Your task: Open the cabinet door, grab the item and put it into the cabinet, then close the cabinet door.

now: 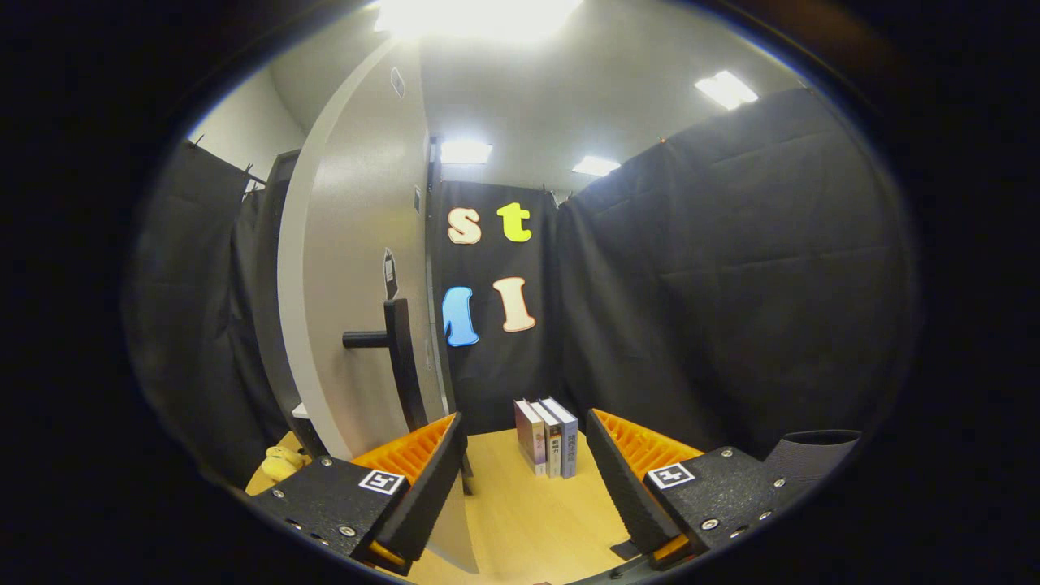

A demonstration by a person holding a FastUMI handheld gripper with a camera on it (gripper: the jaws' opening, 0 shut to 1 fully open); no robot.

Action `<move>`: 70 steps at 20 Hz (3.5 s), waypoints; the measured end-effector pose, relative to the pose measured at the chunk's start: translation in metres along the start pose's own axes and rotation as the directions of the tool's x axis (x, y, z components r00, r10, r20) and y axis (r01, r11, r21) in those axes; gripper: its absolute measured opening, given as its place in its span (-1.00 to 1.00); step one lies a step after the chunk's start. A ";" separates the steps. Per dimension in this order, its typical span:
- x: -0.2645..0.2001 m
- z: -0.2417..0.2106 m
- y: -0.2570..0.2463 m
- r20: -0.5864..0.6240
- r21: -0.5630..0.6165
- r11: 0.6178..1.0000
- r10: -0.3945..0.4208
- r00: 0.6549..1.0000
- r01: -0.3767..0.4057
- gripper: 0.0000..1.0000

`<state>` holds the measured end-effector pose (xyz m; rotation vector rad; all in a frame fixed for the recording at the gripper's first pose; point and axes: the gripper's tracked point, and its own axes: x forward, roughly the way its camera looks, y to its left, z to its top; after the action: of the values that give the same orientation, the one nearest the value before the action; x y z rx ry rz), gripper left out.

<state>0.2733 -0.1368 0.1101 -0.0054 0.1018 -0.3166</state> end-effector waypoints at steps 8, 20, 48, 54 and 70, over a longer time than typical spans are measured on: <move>-0.005 -0.005 0.061 -0.008 0.010 0.993 0.115 0.993 -0.115 0.86; 0.017 -0.010 0.141 -0.011 0.030 0.966 0.258 0.966 -0.258 0.86; -0.035 -0.059 0.202 0.015 -0.062 0.935 0.349 0.937 -0.348 0.89; -0.055 -0.087 0.199 -0.008 -0.061 0.937 0.345 0.939 -0.345 0.89; -0.061 -0.102 0.210 -0.033 -0.055 0.937 0.343 0.939 -0.344 0.89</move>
<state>0.2700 0.0828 0.0101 -0.0436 0.1330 0.0371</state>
